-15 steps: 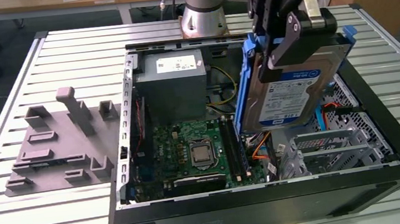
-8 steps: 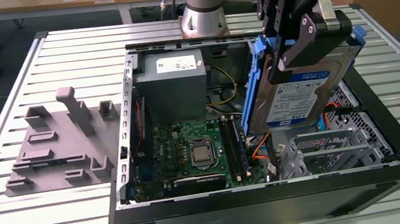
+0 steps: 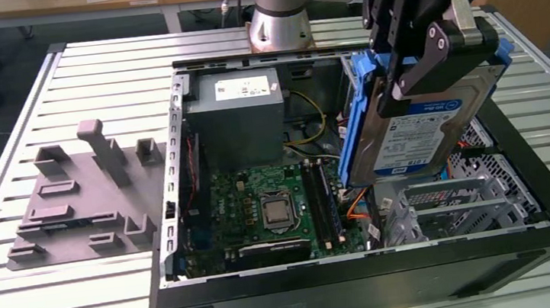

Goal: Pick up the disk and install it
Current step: 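Insert the disk into the insertion slot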

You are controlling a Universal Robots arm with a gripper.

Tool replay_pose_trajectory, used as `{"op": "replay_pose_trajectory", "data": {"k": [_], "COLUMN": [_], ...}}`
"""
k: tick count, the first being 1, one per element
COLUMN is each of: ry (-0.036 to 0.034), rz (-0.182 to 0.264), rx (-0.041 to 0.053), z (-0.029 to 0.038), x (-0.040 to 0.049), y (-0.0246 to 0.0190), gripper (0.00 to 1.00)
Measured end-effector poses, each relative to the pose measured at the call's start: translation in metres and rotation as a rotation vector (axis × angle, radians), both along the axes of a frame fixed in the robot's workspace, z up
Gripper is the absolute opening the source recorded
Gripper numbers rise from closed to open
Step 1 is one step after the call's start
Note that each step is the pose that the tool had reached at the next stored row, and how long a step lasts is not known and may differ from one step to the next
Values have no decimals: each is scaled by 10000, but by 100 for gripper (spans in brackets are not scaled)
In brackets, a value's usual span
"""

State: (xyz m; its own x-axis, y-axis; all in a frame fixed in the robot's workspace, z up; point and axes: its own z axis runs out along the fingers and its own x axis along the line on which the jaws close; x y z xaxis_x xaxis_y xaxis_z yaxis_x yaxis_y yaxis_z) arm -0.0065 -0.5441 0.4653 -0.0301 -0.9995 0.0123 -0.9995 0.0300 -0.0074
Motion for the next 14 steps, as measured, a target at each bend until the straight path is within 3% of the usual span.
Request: {"op": "replay_pose_trajectory", "data": {"k": [5,10,14], "ry": [-1,-1,-1], "rz": [2,1,1], "rx": [-33,-141,-163], "z": [-2,-4,-7], "x": [1,3,53], "y": [-28,-83,-92], "gripper": [36,36,36]}}
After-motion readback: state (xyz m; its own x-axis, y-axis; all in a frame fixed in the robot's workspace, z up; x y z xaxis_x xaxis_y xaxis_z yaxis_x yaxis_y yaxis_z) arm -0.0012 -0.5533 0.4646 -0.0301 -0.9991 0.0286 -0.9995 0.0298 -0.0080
